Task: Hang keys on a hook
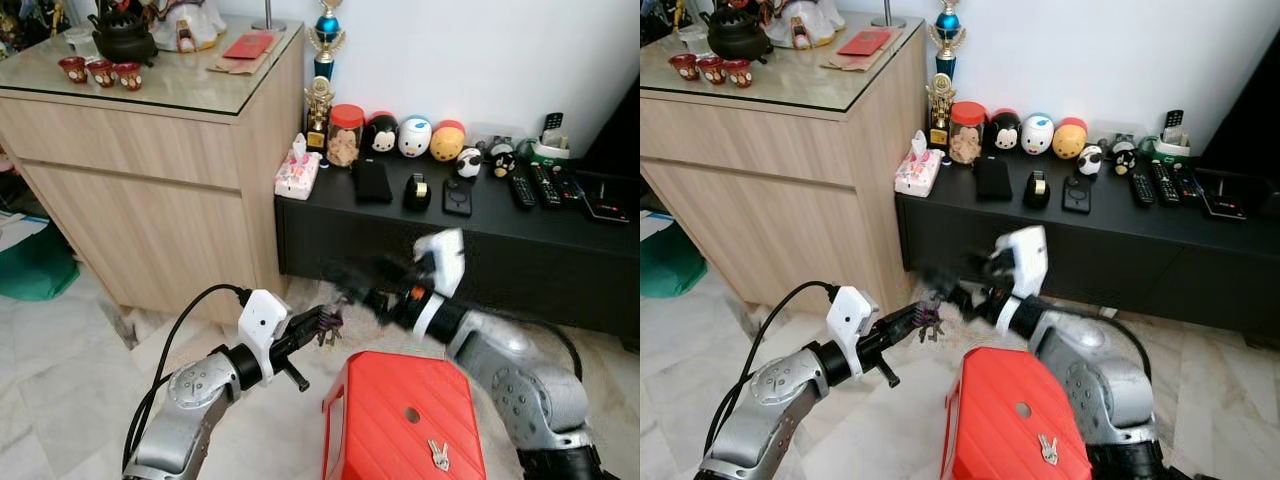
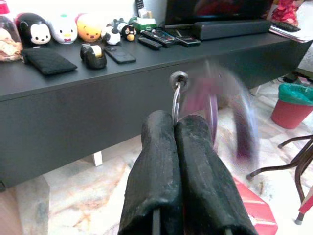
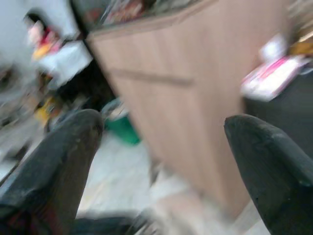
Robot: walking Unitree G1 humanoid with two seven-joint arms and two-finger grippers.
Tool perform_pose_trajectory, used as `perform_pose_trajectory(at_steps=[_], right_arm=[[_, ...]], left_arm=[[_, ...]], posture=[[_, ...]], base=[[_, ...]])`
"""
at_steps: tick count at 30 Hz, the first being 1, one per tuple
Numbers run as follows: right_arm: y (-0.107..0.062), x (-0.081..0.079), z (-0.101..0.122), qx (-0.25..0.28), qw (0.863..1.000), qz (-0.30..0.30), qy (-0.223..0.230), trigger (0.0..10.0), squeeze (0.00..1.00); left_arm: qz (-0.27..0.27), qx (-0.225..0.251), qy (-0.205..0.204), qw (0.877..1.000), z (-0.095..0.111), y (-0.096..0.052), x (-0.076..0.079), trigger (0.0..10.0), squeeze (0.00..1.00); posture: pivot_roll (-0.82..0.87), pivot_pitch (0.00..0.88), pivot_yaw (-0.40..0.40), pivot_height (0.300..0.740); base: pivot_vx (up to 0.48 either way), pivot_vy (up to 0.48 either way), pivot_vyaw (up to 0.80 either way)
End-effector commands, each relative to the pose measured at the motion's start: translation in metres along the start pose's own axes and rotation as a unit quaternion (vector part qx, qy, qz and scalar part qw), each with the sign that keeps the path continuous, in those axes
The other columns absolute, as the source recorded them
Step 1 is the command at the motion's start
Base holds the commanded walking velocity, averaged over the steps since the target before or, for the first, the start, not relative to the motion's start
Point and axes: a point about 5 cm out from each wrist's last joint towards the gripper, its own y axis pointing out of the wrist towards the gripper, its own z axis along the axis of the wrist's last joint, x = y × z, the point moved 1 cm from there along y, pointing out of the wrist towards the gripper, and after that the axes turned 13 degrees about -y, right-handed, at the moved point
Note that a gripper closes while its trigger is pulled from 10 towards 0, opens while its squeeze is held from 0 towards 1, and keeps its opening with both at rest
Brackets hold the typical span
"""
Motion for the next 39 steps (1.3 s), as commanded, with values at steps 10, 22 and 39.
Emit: perform_pose_trajectory(at_steps=[10, 22, 39], right_arm=[[-0.015, 0.049, -0.024, -0.010, 0.986, -0.165, 0.025, 10.0, 0.00], [-0.062, 0.072, -0.134, -0.192, 0.934, -0.298, 0.038, 10.0, 0.00], [-0.113, 0.055, -0.207, -0.295, 0.882, -0.364, 0.058, 10.0, 0.00]], left_arm=[[0.041, 0.011, 0.008, 0.999, -0.001, -0.004, -0.008, 0.0, 0.00], [0.213, 0.074, -0.029, 0.974, -0.010, -0.017, -0.043, 10.0, 0.00], [0.458, -0.075, -0.169, 0.870, -0.138, -0.101, -0.067, 10.0, 0.00]], posture=[[0.01, 0.046, -0.066, 0.740], [0.02, 0.032, -0.069, 0.740], [0.02, 0.000, -0.059, 0.740]], base=[[0.000, 0.000, 0.00], [0.000, 0.000, 0.00], [0.000, 0.000, 0.00]])
